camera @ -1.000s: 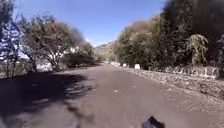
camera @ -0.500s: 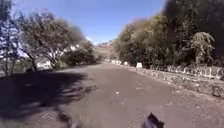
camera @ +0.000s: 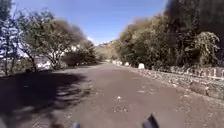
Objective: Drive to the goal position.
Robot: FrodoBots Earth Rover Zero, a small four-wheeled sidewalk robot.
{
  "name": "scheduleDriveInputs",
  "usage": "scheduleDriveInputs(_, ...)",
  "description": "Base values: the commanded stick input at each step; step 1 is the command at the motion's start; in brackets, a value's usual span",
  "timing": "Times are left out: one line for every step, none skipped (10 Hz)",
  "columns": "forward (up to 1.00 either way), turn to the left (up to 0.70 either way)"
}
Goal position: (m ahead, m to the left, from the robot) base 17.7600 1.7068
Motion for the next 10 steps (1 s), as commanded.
scheduleDriveInputs(0.5,0.0)
scheduleDriveInputs(0.5,0.0)
scheduleDriveInputs(0.5,0.0)
scheduleDriveInputs(0.5,0.0)
scheduleDriveInputs(0.5,0.0)
scheduleDriveInputs(0.5,0.0)
scheduleDriveInputs(0.5,0.0)
scheduleDriveInputs(0.5,0.0)
scheduleDriveInputs(0.5,0.0)
scheduleDriveInputs(0.5,0.0)
